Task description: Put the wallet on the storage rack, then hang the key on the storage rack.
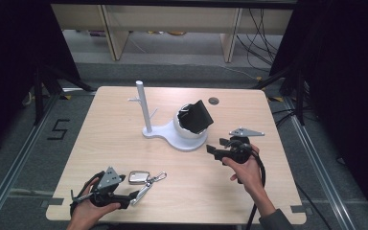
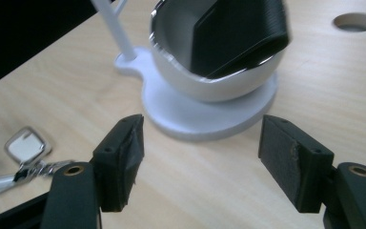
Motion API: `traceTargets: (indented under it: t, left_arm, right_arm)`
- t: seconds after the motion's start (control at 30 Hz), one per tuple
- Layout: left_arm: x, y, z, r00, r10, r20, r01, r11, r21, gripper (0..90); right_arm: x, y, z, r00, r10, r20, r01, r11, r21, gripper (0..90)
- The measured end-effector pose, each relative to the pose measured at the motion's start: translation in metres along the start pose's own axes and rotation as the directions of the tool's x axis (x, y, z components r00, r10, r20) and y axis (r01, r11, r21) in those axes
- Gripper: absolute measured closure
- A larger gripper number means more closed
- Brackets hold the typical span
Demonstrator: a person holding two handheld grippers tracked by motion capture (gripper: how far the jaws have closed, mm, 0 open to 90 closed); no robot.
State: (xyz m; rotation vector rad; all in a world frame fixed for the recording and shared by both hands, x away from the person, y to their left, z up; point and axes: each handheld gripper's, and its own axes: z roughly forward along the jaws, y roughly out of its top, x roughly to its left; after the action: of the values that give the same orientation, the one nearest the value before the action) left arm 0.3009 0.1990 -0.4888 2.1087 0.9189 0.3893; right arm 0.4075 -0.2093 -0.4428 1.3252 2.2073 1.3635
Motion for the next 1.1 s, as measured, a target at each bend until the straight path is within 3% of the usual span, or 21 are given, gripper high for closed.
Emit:
traceTargets:
  t: [0.1,0.17,0.2,0.27,0.3,0.37,0.4,0.43,0.53,0.57,0.6,0.67,0.7,0.8,0.83,0.87,0.9,0.97,1.0,1.07,1.1]
  left_arm:
    - [0.001,-0.001,0.0,1.0,0.003,0.003,-0.003,1.0,-0.002,24.5]
    - [0.001,-0.002,0.0,1.0,0.003,-0.001,-0.003,1.0,0.002,24.5]
    - [0.0,-0.002,0.001,1.0,-0.007,0.001,0.007,1.0,-0.003,24.5]
    - [0.0,-0.003,0.001,1.0,0.005,-0.004,-0.005,0.9999,0.011,24.5]
    - [0.0,-0.003,0.002,1.0,0.006,-0.004,-0.006,0.9999,0.009,24.4]
    - [0.0,-0.002,0.001,0.9999,0.016,-0.002,-0.016,0.9998,0.014,24.3]
    - [-0.001,-0.002,0.001,1.0,0.005,0.006,-0.005,1.0,0.007,24.3]
    - [-0.001,-0.002,0.001,1.0,0.004,0.003,-0.004,1.0,0.004,24.2]
    - [0.001,-0.002,-0.001,0.9997,0.023,0.002,-0.023,0.9996,0.017,24.1]
    - [0.001,-0.002,-0.001,0.9998,0.019,0.0,-0.019,0.9997,0.014,24.1]
    - [0.001,-0.002,-0.001,0.9998,0.018,-0.001,-0.018,0.9997,0.014,24.0]
    - [0.001,-0.002,-0.001,0.9999,0.014,-0.008,-0.014,0.9999,0.01,24.0]
    - [0.0,-0.002,-0.001,0.9998,0.021,-0.001,-0.02,0.9997,0.016,23.9]
    - [-0.001,-0.002,0.0,0.9992,0.04,-0.001,-0.04,0.999,0.02,23.9]
    - [-0.002,-0.002,0.0,0.999,0.044,-0.005,-0.044,0.9988,0.021,23.9]
    - [-0.003,-0.001,-0.001,0.9989,0.047,0.002,-0.047,0.9987,0.021,23.9]
    - [-0.003,0.0,0.0,0.9989,0.048,-0.002,-0.048,0.9987,0.016,23.9]
    - [-0.004,0.003,0.0,0.998,0.064,0.002,-0.064,0.9978,0.019,23.9]
    - [-0.004,0.004,0.001,0.9978,0.066,0.004,-0.067,0.9977,0.015,23.9]
    - [-0.004,0.009,0.002,0.9969,0.078,0.007,-0.078,0.9968,0.015,23.9]
    - [-0.004,0.011,0.003,0.9964,0.084,0.01,-0.084,0.9963,0.016,23.9]
  right_arm:
    - [0.009,-0.012,0.002,0.9994,-0.032,-0.014,0.032,0.999,0.025,31.6]
    - [0.016,-0.021,0.001,0.9998,0.006,-0.02,-0.005,0.999,0.046,30.7]
    - [0.015,-0.024,0.001,0.9994,-0.03,-0.019,0.031,0.998,0.05,30.6]
    - [0.018,-0.031,0.001,0.9988,-0.037,-0.032,0.039,0.997,0.073,29.8]
    - [0.023,-0.036,0.001,0.9993,-0.007,-0.036,0.01,0.996,0.088,29.8]
    - [0.024,-0.042,0.001,0.9978,-0.052,-0.041,0.055,0.994,0.098,28.8]
    - [0.029,-0.045,0.0,0.999,-0.025,-0.038,0.029,0.992,0.121,28.5]
    - [0.029,-0.048,-0.001,0.9977,-0.051,-0.045,0.056,0.992,0.115,28.5]
    - [0.032,-0.056,-0.003,0.9967,-0.064,-0.051,0.07,0.989,0.127,28.3]
    - [0.036,-0.06,-0.005,0.9979,-0.038,-0.052,0.046,0.988,0.148,28.3]
    - [0.034,-0.064,-0.005,0.9957,-0.073,-0.057,0.081,0.985,0.149,28.0]
    - [0.034,-0.068,-0.009,0.9959,-0.077,-0.048,0.084,0.982,0.167,28.0]
    - [0.033,-0.072,-0.011,0.9955,-0.069,-0.066,0.079,0.984,0.161,28.0]
    - [0.033,-0.078,-0.018,0.9972,-0.061,-0.042,0.068,0.982,0.175,27.8]
    - [0.032,-0.08,-0.019,0.9966,-0.06,-0.056,0.07,0.982,0.175,27.8]
    - [0.034,-0.083,-0.021,0.9982,-0.036,-0.049,0.044,0.983,0.181,27.8]
    - [0.032,-0.084,-0.022,0.9968,-0.06,-0.052,0.069,0.982,0.175,27.7]
    - [0.035,-0.087,-0.027,0.9984,-0.042,-0.038,0.048,0.981,0.19,27.6]
    - [0.033,-0.088,-0.027,0.9969,-0.066,-0.042,0.073,0.98,0.185,27.6]
    - [0.033,-0.092,-0.027,0.9971,-0.071,-0.026,0.075,0.978,0.194,27.7]
    - [0.035,-0.094,-0.026,0.9988,-0.038,-0.03,0.043,0.979,0.201,27.7]
